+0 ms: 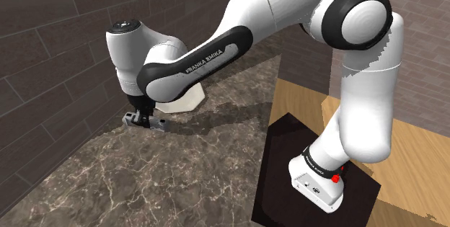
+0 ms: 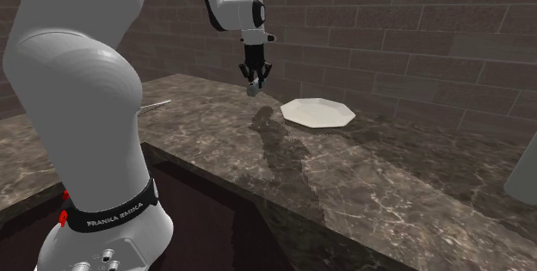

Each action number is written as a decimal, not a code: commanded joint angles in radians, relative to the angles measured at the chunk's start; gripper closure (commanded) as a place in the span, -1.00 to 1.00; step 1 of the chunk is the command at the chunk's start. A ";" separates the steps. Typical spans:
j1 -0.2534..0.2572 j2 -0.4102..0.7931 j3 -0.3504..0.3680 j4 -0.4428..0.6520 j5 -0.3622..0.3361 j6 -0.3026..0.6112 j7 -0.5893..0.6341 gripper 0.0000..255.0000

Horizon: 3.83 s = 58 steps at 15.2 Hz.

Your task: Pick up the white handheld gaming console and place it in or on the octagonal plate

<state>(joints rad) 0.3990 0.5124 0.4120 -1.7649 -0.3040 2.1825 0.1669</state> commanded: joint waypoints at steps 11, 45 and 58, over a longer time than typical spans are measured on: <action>-0.106 -0.054 -0.016 0.003 0.035 -0.040 -0.144 1.00; -0.280 0.125 -0.118 0.103 0.004 0.061 -0.398 1.00; -0.287 0.054 -0.098 0.125 0.032 -0.029 -0.415 -1.00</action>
<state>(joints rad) 0.1127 0.5730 0.3120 -1.6478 -0.2756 2.1680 -0.2446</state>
